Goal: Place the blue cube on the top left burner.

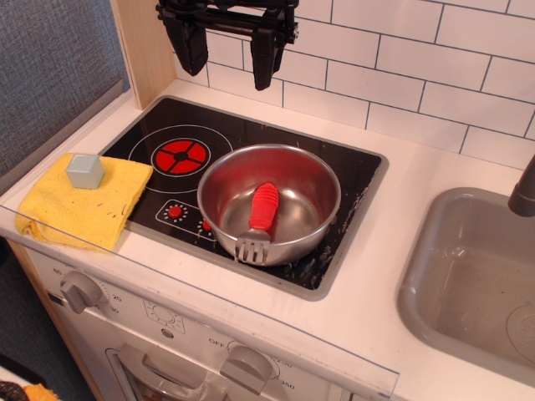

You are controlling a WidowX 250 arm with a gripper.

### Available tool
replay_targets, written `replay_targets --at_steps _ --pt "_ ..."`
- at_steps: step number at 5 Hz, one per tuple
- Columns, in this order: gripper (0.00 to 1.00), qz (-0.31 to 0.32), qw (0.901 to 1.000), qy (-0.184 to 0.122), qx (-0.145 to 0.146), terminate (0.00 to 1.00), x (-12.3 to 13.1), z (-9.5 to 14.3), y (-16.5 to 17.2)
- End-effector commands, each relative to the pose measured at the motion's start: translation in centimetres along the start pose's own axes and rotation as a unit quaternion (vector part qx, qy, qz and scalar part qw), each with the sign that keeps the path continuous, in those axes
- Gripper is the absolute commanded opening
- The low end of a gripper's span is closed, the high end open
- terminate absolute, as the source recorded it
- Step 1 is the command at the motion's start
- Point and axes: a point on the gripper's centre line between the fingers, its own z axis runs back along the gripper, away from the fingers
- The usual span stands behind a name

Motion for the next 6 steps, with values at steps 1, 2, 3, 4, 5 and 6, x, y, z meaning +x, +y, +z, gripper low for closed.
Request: replay_targets --at_steps 1,2,3,4,5,6 --pt "1.00 0.000 1.0000 0.000 0.000 0.00 0.0 0.0 0.0" --pt "1.00 0.010 0.9997 0.020 0.009 0.00 -1.3 0.5 1.6" --pt "1.00 0.047 0.9983 0.028 0.021 0.00 -2.7 1.2 4.6" --pt "1.00 0.071 0.9961 0.038 0.038 0.00 -4.2 0.7 8.0" --pt "1.00 0.078 0.9949 0.034 0.054 0.00 -5.9 -0.8 10.6" --pt "1.00 0.073 0.9933 0.041 0.079 0.00 -6.9 -3.4 12.6"
